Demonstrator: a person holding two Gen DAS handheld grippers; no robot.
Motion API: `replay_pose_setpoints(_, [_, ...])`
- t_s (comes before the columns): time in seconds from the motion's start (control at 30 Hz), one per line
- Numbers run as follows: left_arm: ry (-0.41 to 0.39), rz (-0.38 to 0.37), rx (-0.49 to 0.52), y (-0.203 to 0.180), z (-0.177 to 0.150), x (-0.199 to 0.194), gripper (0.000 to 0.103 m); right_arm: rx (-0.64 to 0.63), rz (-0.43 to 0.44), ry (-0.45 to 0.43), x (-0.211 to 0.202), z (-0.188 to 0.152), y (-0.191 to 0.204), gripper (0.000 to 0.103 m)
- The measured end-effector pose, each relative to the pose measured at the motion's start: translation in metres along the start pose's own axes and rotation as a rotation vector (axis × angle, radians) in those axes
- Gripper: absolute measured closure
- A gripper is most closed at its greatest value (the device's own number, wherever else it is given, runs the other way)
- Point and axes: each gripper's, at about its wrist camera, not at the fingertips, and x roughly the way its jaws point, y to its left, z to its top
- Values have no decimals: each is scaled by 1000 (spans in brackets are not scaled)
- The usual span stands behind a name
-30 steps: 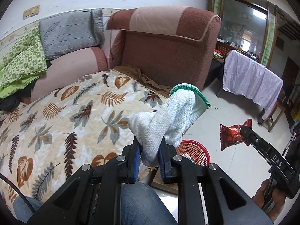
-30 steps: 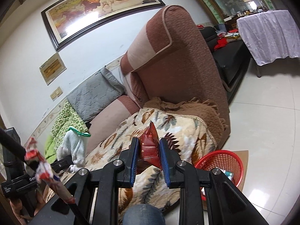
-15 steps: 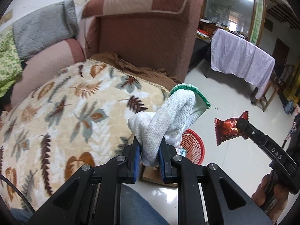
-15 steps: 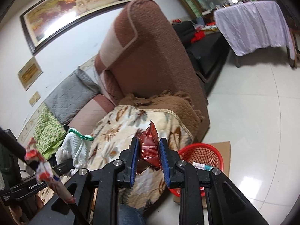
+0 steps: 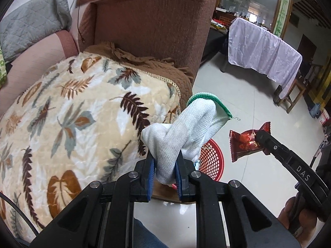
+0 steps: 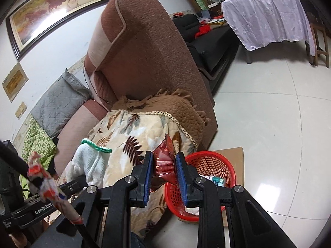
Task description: Collect trash
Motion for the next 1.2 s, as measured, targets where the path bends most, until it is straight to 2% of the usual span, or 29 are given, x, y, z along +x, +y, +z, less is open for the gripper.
replay_pose_setpoints(0.43, [67, 0, 0, -2, 5, 44, 87, 21, -20, 26, 23, 1, -9, 78])
replay_pose_setpoints(0.77, [119, -43, 12, -7, 7, 63, 86, 40, -47, 34, 35, 3, -17, 76])
replay_pose_setpoints(0.8, [134, -60, 16, -9, 8, 67, 83, 55, -59, 29, 35, 3, -20, 76])
replay_pose_setpoints(0.83, [142, -76, 17, -11, 9, 70, 77, 72, -68, 28, 35, 2, -22, 72])
replay_pose_setpoints(0.87, [146, -82, 18, -12, 9, 73, 64, 95, -71, 34, 36, 2, -26, 52])
replay_pose_setpoints(0.9, [150, -88, 21, -14, 10, 75, 57, 113, -66, 37, 35, 2, -29, 43])
replay_pose_setpoints(0.93, [143, -87, 21, -14, 10, 75, 50, 119, -64, 29, 32, 3, -30, 40])
replay_pose_setpoints(1.07, [117, -77, 31, -15, 9, 66, 45, 96, -56, 5, 18, 6, -26, 40])
replay_pose_setpoints(1.2, [55, -16, 66, -13, 4, 40, 36, 59, -44, -14, 0, 7, -14, 40])
